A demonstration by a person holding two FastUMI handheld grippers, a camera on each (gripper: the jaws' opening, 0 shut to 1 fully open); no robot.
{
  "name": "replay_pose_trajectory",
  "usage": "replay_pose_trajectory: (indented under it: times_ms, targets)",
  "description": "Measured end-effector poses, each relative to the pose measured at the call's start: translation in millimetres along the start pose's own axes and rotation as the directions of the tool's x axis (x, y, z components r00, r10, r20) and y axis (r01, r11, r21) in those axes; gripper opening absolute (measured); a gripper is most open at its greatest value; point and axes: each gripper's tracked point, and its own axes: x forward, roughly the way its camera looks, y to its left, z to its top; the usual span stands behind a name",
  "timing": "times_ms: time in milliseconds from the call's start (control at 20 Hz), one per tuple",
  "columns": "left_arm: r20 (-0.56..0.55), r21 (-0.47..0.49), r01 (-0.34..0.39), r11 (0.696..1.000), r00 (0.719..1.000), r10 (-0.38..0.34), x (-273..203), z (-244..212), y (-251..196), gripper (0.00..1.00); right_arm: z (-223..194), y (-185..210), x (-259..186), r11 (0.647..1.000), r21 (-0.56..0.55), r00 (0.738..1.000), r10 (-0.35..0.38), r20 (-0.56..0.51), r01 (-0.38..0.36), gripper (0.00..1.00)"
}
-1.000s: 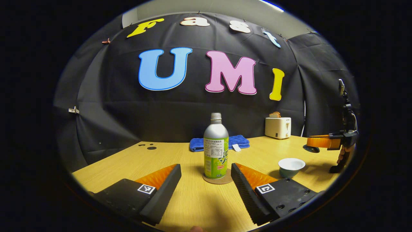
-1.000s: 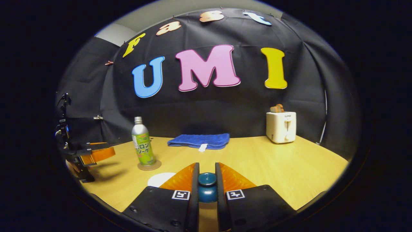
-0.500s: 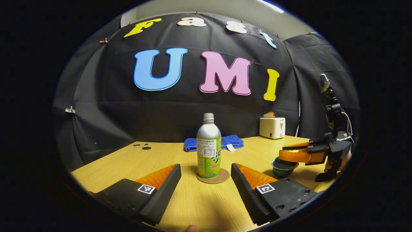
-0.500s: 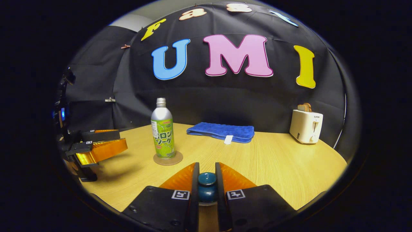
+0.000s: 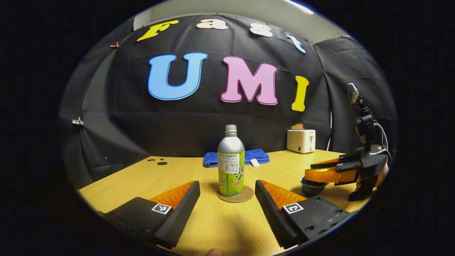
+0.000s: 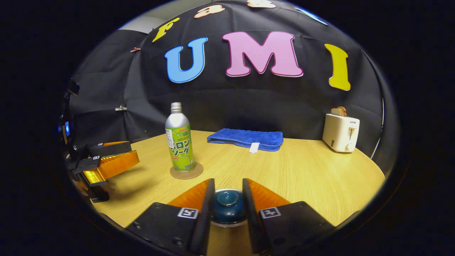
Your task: Open the teacup lid with one hand, grasp the water bottle and pour water into the teacup with the other hand; after pouring, place the water bottle on the coaster and then close the teacup lid.
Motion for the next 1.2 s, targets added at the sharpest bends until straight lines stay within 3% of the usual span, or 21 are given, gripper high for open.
replay_pose_trajectory:
  times_ms: [100,150,200,300,500,650,1200]
  targets:
    - [-0.001,-0.001,-0.02,1.0,1.0,0.02,-1.8,0.3,1.3,0.98,5.2,-4.6,-6.1,1.0,0.009,0.999,-0.017,0.038,0.016,0.66]
    - [-0.001,-0.001,-0.036,0.999,0.999,0.036,-3.6,0.8,2.9,0.98,6.8,-5.0,-8.9,1.0,0.013,0.999,-0.018,0.051,0.017,0.72]
    - [-0.002,-0.001,-0.052,0.999,0.999,0.052,-3.5,0.0,2.9,0.98,8.0,-8.4,-13.4,0.999,0.021,0.998,-0.026,0.062,0.025,0.88]
    - [-0.002,-0.001,-0.08,0.997,0.997,0.08,-5.2,0.1,1.7,0.98,10.8,-15.3,-21.5,0.998,0.044,0.995,-0.048,0.089,0.044,1.0]
    - [-0.006,-0.003,-0.164,0.987,0.987,0.163,-10.7,-0.2,3.2,0.98,23.1,-34.8,-43.4,0.991,0.049,0.974,-0.133,0.186,0.126,1.0]
    - [-0.009,-0.003,-0.217,0.976,0.976,0.217,-13.6,0.0,2.0,0.98,22.0,-48.9,-51.9,0.979,0.053,0.96,-0.204,0.194,0.198,1.0]
    - [-0.006,-0.003,-0.195,0.981,0.981,0.195,-11.9,0.0,-16.7,0.98,22.1,-48.4,-56.3,0.971,0.039,0.951,-0.237,0.197,0.234,0.99]
